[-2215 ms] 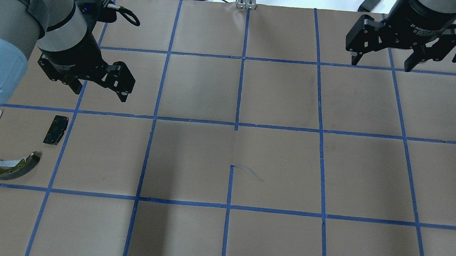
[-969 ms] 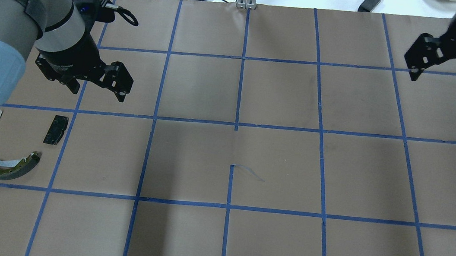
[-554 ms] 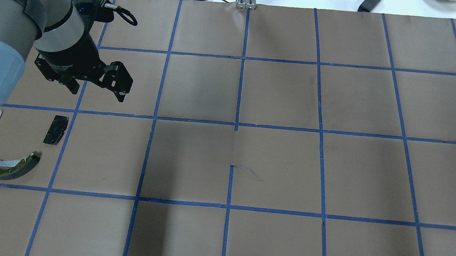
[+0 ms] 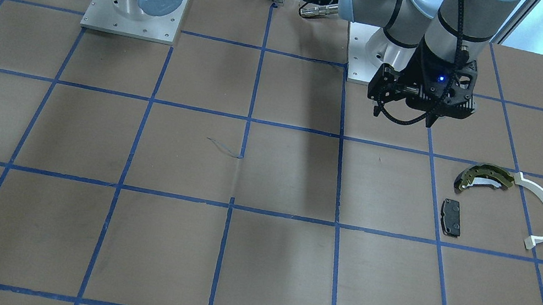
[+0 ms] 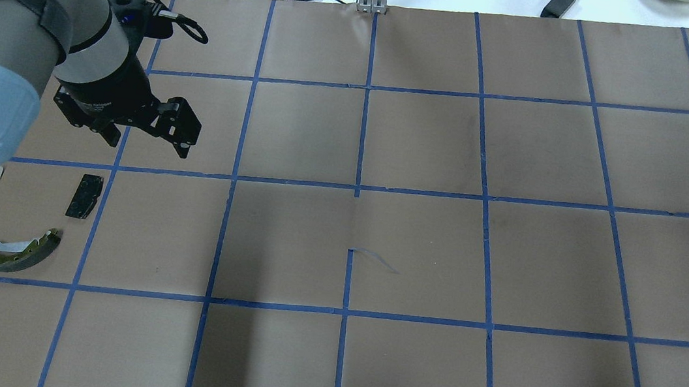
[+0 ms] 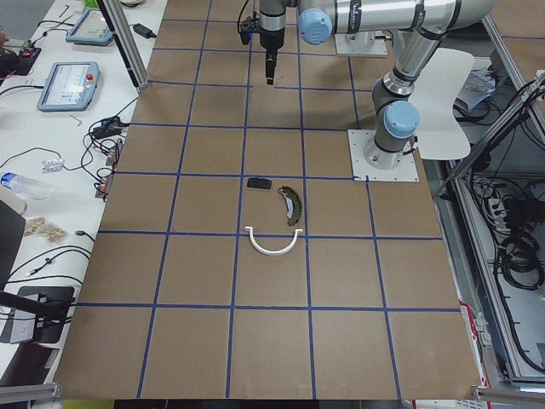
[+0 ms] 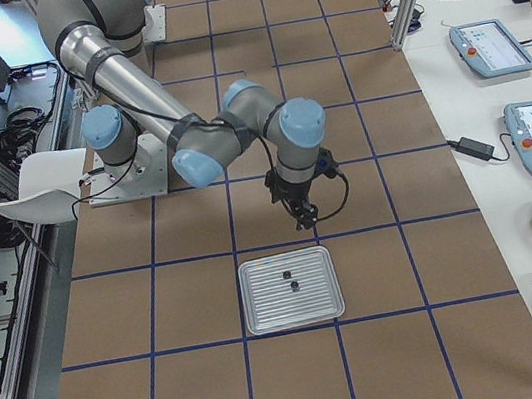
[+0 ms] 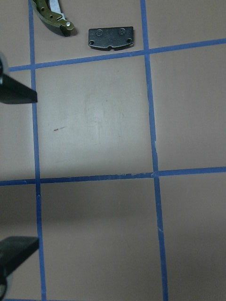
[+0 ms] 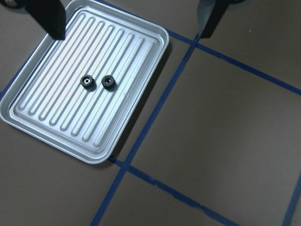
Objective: Place bearing gear from tray to pile
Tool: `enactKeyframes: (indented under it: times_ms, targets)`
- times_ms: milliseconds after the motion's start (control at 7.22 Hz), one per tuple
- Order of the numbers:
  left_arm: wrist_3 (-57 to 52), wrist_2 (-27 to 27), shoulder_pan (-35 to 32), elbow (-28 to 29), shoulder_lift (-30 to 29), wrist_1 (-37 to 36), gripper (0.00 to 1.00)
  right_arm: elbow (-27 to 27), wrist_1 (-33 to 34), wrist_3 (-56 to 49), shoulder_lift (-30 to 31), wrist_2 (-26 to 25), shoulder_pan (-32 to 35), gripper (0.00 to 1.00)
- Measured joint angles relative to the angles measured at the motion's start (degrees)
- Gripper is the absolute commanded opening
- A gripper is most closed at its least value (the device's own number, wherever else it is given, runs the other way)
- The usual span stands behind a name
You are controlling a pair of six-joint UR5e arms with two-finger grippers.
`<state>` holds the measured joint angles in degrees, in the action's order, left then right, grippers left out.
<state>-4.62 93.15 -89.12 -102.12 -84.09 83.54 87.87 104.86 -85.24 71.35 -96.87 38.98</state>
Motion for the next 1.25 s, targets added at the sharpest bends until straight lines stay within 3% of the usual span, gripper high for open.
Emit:
enactKeyframes:
  times_ms: [692, 831, 1246]
  targets:
    - [-0.28, 0.1, 0.0, -0.78, 0.38, -0.1, 1.0, -0.14, 13.37, -37.93, -12.88, 3.55, -4.32, 0.98]
    - [-0.36, 0.1, 0.0, -0.84, 0.43, -0.24, 1.0, 0.47, 15.46, -42.67, -13.37, 5.33, -4.34, 0.91]
    - [-0.53, 0.1, -0.01, -0.85, 0.57, -0.54, 1.0, 1.81, 17.63, -50.39, -14.03, 7.66, -4.58, 0.89]
